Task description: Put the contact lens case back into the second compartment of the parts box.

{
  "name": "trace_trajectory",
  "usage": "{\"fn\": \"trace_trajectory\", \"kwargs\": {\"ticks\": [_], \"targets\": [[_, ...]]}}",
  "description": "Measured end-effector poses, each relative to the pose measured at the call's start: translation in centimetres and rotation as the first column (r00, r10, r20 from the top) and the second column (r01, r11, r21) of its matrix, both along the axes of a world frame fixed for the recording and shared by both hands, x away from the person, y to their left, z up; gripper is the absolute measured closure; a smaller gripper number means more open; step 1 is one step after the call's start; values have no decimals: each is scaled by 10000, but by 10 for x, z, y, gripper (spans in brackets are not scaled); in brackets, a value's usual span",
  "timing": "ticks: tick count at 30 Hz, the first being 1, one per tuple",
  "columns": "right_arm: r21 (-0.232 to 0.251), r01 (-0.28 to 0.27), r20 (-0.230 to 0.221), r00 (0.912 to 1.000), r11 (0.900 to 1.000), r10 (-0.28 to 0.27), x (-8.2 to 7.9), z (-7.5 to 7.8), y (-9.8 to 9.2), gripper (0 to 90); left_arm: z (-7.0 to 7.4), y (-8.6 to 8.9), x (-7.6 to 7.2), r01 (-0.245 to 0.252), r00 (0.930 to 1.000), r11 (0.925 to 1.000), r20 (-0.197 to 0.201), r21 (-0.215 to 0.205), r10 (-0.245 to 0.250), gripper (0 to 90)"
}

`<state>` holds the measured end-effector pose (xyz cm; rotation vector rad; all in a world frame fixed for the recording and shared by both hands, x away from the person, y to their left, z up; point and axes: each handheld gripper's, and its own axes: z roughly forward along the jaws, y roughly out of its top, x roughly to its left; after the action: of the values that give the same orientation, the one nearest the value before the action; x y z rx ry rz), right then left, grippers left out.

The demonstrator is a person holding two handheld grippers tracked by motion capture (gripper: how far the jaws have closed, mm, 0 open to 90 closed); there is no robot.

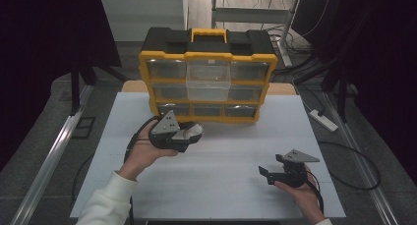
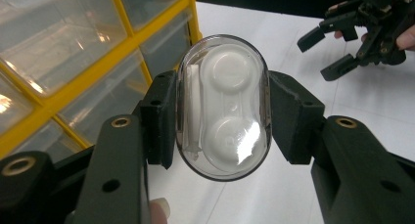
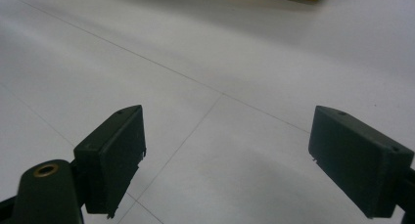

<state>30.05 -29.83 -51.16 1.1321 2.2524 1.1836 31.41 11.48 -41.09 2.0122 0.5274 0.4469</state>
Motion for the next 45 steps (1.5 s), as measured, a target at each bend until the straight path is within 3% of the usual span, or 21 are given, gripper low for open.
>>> {"fn": "trace_trajectory", "kwargs": {"ticks": [14,29,45], "targets": [[0,-10,-12,10000,10000,10,0,0,0,133,13,3,0,-158,9995,9998,257,-141,162,493],[13,-11,-13,10000,10000,11,0,0,0,132,22,3,0,-356,9982,9975,455,-615,385,493],[6,20,-40,10000,10000,-20,0,0,0,132,38,-1,0,-268,9963,9956,791,-901,340,493]]}}
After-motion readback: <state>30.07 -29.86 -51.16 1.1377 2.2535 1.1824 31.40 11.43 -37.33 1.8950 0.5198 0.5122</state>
